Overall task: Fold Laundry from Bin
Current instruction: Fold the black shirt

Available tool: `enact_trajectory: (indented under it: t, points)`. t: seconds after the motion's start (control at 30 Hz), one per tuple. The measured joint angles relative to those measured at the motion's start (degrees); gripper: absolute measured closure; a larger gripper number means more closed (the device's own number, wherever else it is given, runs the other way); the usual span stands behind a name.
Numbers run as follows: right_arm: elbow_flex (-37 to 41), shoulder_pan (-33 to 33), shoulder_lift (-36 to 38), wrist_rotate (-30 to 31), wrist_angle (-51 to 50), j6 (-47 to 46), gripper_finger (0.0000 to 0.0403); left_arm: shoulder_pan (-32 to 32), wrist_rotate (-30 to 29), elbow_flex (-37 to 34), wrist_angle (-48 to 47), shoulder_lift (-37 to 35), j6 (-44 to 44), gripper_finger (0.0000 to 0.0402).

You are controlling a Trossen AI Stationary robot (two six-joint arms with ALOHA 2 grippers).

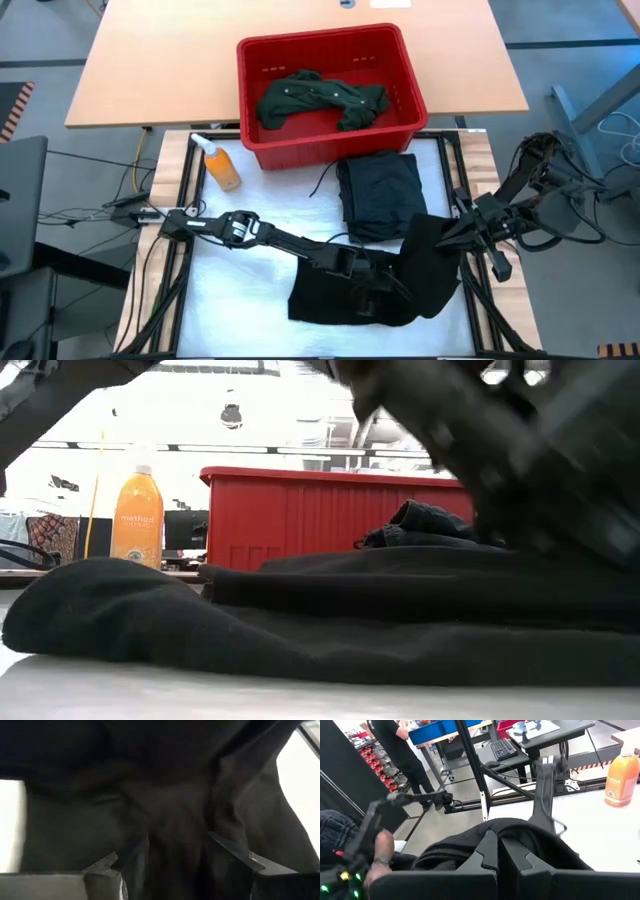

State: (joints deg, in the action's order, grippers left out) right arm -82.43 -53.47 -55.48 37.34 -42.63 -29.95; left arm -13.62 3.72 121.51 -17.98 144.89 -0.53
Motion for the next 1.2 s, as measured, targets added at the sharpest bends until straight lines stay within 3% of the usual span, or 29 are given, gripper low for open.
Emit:
enact_trajectory:
  t: [0.13,0.3,0.43,0.57,0.67,0.87,1.2]
  points:
    - [0.0,0.0,-0.03,-0.01,-0.77,0.01,0.0382,-0.05,-4.39,0.15,-14.55,-7.26,3.42,0.0214]
    - [0.0,0.0,-0.85,0.0,-0.58,-0.02,0.0382,-2.18,-16.57,0.03,-40.49,-15.83,3.95,0.0214]
    - [0.0,1.16,-3.66,-0.02,-0.46,-0.04,0.0382,-4.47,-29.25,0.07,-59.16,-24.28,-2.43,0.0214]
    - [0.0,5.66,-8.4,-0.49,-0.41,-0.07,0.0382,-6.72,-40.26,0.05,-70.59,-32.01,-12.38,0.0214]
    - [0.0,10.54,-12.12,-2.98,-0.06,-0.26,0.0382,-7.94,-44.76,-0.72,-71.55,-39.04,-18.19,0.0214]
    - [0.0,21.0,-21.7,-13.71,3.82,-0.18,0.0382,-9.88,-48.48,-2.19,-71.59,-49.12,-25.6,0.0214]
    - [0.0,32.03,-42.11,-38.29,15.95,1.02,0.0378,-11.59,-50.92,-2.19,-71.47,-53.18,-27.3,0.0214]
